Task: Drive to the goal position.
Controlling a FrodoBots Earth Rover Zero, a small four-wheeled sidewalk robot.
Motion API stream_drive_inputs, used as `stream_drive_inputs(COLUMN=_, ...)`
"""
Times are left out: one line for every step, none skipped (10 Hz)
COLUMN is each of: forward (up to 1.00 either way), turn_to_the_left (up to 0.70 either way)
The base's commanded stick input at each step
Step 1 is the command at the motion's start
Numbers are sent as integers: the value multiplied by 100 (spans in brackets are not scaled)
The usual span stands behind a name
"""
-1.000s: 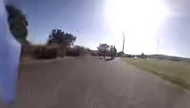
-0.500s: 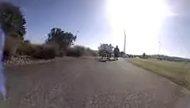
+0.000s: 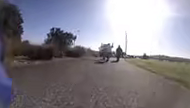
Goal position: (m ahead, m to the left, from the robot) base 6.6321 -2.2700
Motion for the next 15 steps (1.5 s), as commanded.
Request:
stream_drive_inputs(forward=100, turn_to_the_left=0)
stream_drive_inputs(forward=100, turn_to_the_left=0)
stream_drive_inputs(forward=100, turn_to_the_left=0)
stream_drive_inputs(forward=100, turn_to_the_left=0)
stream_drive_inputs(forward=100, turn_to_the_left=0)
stream_drive_inputs(forward=100, turn_to_the_left=0)
stream_drive_inputs(forward=100, turn_to_the_left=0)
stream_drive_inputs(forward=100, turn_to_the_left=0)
stream_drive_inputs(forward=100, turn_to_the_left=0)
stream_drive_inputs(forward=100, turn_to_the_left=0)
stream_drive_inputs(forward=100, turn_to_the_left=0)
stream_drive_inputs(forward=100, turn_to_the_left=0)
stream_drive_inputs(forward=100, turn_to_the_left=0)
stream_drive_inputs(forward=100, turn_to_the_left=0)
stream_drive_inputs(forward=100, turn_to_the_left=0)
